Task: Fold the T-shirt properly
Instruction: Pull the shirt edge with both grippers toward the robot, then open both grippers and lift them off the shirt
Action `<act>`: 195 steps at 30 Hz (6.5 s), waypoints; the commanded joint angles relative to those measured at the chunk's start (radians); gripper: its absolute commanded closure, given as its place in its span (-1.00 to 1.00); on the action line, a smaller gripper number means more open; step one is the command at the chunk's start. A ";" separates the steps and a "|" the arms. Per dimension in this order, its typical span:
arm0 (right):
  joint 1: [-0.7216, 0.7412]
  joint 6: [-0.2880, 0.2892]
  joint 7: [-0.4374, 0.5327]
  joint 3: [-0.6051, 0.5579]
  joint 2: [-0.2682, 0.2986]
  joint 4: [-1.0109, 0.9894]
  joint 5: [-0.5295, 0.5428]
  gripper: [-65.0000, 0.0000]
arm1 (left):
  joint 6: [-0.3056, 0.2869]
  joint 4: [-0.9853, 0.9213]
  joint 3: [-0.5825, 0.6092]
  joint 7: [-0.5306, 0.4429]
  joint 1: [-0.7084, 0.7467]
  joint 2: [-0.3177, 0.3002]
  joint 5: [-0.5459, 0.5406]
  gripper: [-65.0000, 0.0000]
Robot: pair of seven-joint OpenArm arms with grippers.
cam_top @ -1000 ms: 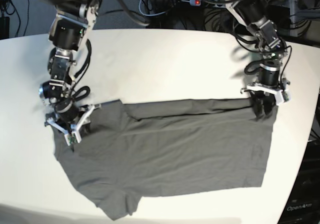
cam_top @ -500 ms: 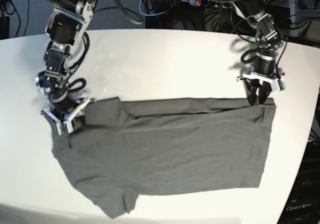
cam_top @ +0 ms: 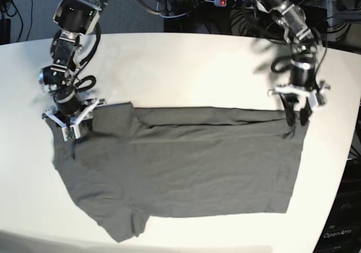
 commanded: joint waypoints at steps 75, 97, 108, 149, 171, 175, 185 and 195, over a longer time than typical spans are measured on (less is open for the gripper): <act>-0.366 0.005 -0.163 0.038 -0.072 0.394 -0.029 0.26 | -0.004 0.173 0.106 0.777 0.098 -0.073 0.075 0.35; -0.472 0.005 -0.154 0.127 -0.081 0.396 -0.029 0.27 | -0.004 0.275 0.157 0.713 0.239 -0.056 0.072 0.35; -0.484 0.005 -0.154 0.159 -0.121 0.508 -0.027 0.27 | -0.004 0.336 0.152 0.708 0.258 -0.053 0.070 0.35; -0.211 0.132 -0.192 0.369 -0.053 0.589 -0.023 0.24 | -0.004 0.539 -0.031 0.745 0.092 -0.107 -0.066 0.34; -0.180 0.132 -0.315 0.320 -0.072 0.598 -0.023 0.24 | -0.004 0.394 -0.070 0.561 0.118 -0.113 -0.054 0.34; -0.111 0.132 -0.321 0.317 -0.007 0.529 -0.023 0.09 | -0.004 0.384 -0.072 0.598 0.066 -0.148 -0.036 0.29; 0.042 0.148 -0.320 0.314 0.076 0.345 -0.023 -0.19 | -0.004 0.305 -0.069 0.703 -0.035 -0.220 -0.029 -0.43; 0.274 0.148 -0.380 0.314 0.171 0.095 -0.024 -0.19 | -0.004 0.302 -0.044 0.696 -0.045 -0.205 -0.028 -0.29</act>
